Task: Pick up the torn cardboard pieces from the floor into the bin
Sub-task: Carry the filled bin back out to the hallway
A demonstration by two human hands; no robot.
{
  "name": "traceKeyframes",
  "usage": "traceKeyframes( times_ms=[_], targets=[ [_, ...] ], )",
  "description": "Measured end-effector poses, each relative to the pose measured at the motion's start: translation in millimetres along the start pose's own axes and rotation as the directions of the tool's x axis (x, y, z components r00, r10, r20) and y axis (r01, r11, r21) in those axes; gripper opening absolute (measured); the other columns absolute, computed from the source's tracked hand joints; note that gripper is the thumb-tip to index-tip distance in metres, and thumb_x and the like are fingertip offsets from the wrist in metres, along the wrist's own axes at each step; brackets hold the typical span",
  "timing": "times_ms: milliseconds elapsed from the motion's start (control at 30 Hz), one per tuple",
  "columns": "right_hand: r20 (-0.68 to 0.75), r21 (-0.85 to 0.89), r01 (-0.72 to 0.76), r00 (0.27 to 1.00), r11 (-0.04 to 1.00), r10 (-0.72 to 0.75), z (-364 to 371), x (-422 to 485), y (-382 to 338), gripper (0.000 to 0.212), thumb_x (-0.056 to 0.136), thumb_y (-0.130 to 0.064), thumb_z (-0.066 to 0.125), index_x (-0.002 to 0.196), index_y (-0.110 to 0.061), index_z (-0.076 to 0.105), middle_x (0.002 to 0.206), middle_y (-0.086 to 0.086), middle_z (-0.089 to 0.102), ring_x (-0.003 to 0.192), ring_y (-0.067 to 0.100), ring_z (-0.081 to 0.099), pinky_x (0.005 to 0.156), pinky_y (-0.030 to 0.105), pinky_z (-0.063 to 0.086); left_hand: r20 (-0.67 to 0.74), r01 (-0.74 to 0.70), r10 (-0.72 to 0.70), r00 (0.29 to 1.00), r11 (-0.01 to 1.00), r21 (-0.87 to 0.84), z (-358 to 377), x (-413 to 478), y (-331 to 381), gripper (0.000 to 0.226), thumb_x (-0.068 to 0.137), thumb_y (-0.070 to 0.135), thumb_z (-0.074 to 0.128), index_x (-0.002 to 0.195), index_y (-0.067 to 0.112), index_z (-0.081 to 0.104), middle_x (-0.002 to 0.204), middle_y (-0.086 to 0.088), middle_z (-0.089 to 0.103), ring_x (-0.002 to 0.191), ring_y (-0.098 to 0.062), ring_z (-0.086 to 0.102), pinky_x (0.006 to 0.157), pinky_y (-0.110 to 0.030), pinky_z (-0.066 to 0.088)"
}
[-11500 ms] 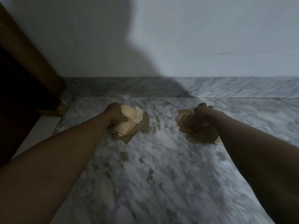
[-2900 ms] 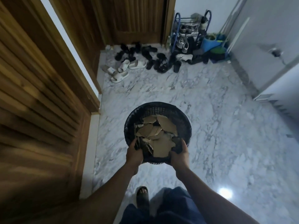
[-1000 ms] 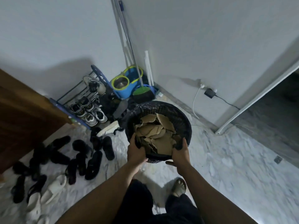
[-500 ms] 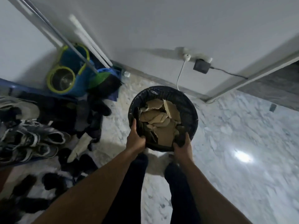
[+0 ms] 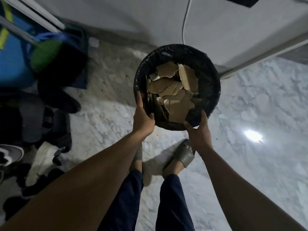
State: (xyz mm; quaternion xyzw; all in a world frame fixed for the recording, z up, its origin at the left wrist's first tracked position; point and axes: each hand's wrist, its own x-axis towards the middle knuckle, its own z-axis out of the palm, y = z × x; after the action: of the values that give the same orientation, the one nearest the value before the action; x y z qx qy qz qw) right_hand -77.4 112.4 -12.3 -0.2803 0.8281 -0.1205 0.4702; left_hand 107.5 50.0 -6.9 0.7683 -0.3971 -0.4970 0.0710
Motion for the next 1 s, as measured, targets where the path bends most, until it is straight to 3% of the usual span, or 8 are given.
traceKeyframes(
  times_ms=[67, 133, 300, 433, 600, 700, 800, 1000],
  targets=[
    [0.032, -0.037, 0.013, 0.999, 0.999, -0.012, -1, 11, 6, 0.086, 0.092, -0.028, 0.069, 0.158, -0.025, 0.015, 0.153, 0.003, 0.044, 0.109, 0.018, 0.056, 0.08, 0.027, 0.038, -0.014, 0.025, -0.025, 1.0, 1.0, 0.01, 9, 12, 1, 0.104, 0.094, 0.003, 0.059, 0.153, 0.04, -0.017, 0.151, -0.005, 0.044, 0.117, -0.023, 0.062, 0.074, -0.019, 0.048],
    [0.039, -0.053, 0.011, 0.999, 0.999, -0.009, 3, 13, 10, 0.09, 0.09, -0.026, 0.072, 0.159, -0.025, 0.013, 0.152, 0.004, 0.045, 0.098, 0.014, 0.054, 0.077, 0.027, 0.038, -0.043, 0.078, -0.077, 0.996, 0.996, 0.033, 15, 17, -4, 0.105, 0.094, 0.002, 0.059, 0.153, 0.036, -0.022, 0.143, -0.008, 0.053, 0.107, -0.022, 0.066, 0.063, -0.018, 0.047],
    [-0.002, -0.012, 0.043, 0.999, 0.999, -0.043, 12, 6, 28, 0.122, 0.08, -0.021, 0.082, 0.158, -0.029, -0.012, 0.145, 0.006, 0.051, 0.1, 0.026, 0.07, 0.073, 0.028, 0.041, -0.024, 0.092, -0.09, 0.996, 0.991, 0.094, 23, 12, -18, 0.106, 0.095, 0.001, 0.057, 0.151, 0.036, -0.025, 0.138, -0.011, 0.057, 0.101, -0.025, 0.069, 0.054, -0.015, 0.043],
    [-0.002, 0.005, -0.026, 1.0, 1.0, 0.026, 17, -4, 37, 0.123, 0.08, -0.016, 0.08, 0.156, -0.031, -0.016, 0.123, -0.007, 0.051, 0.087, 0.021, 0.067, 0.071, 0.03, 0.042, -0.011, 0.111, -0.111, 0.994, 0.988, 0.109, 27, 3, -28, 0.109, 0.094, 0.001, 0.059, 0.15, 0.038, -0.026, 0.129, -0.014, 0.062, 0.089, -0.024, 0.07, 0.055, -0.018, 0.046],
    [-0.067, 0.078, -0.151, 0.985, 0.985, 0.157, 15, -16, 60, 0.125, 0.076, -0.013, 0.081, 0.155, -0.036, -0.012, 0.101, -0.009, 0.056, 0.087, 0.023, 0.064, 0.066, 0.033, 0.046, -0.042, 0.1, -0.096, 0.994, 0.991, 0.087, 41, -27, -38, 0.107, 0.093, 0.001, 0.06, 0.152, 0.037, -0.022, 0.145, -0.008, 0.051, 0.12, -0.024, 0.061, 0.089, -0.029, 0.05],
    [-0.044, 0.072, -0.223, 0.973, 0.972, 0.226, 12, -33, 79, 0.13, 0.072, -0.01, 0.085, 0.156, -0.032, -0.012, 0.094, -0.02, 0.058, 0.082, 0.017, 0.067, 0.061, 0.03, 0.046, -0.062, 0.121, -0.113, 0.992, 0.983, 0.139, 47, -49, -59, 0.11, 0.089, 0.01, 0.067, 0.154, 0.036, -0.018, 0.137, -0.007, 0.057, 0.114, -0.018, 0.061, 0.088, -0.023, 0.045],
    [-0.018, 0.072, -0.199, 0.98, 0.977, 0.201, 13, -45, 93, 0.127, 0.063, -0.006, 0.089, 0.152, -0.039, 0.005, 0.104, -0.007, 0.065, 0.08, 0.022, 0.072, 0.054, 0.03, 0.047, -0.054, 0.113, -0.104, 0.993, 0.977, 0.182, 51, -50, -95, 0.121, 0.074, 0.025, 0.07, 0.151, 0.044, -0.02, 0.146, -0.009, 0.047, 0.134, -0.026, 0.046, 0.112, -0.044, 0.039],
    [-0.037, 0.097, -0.123, 0.991, 0.988, 0.128, 21, -32, 81, 0.113, 0.064, -0.007, 0.084, 0.141, -0.045, 0.01, 0.108, 0.0, 0.065, 0.079, 0.022, 0.07, 0.052, 0.031, 0.05, -0.037, 0.12, -0.118, 0.992, 0.991, 0.054, 46, -32, -80, 0.11, 0.09, 0.003, 0.066, 0.155, 0.037, -0.015, 0.15, -0.005, 0.046, 0.127, -0.024, 0.055, 0.099, -0.035, 0.047]
  ],
)
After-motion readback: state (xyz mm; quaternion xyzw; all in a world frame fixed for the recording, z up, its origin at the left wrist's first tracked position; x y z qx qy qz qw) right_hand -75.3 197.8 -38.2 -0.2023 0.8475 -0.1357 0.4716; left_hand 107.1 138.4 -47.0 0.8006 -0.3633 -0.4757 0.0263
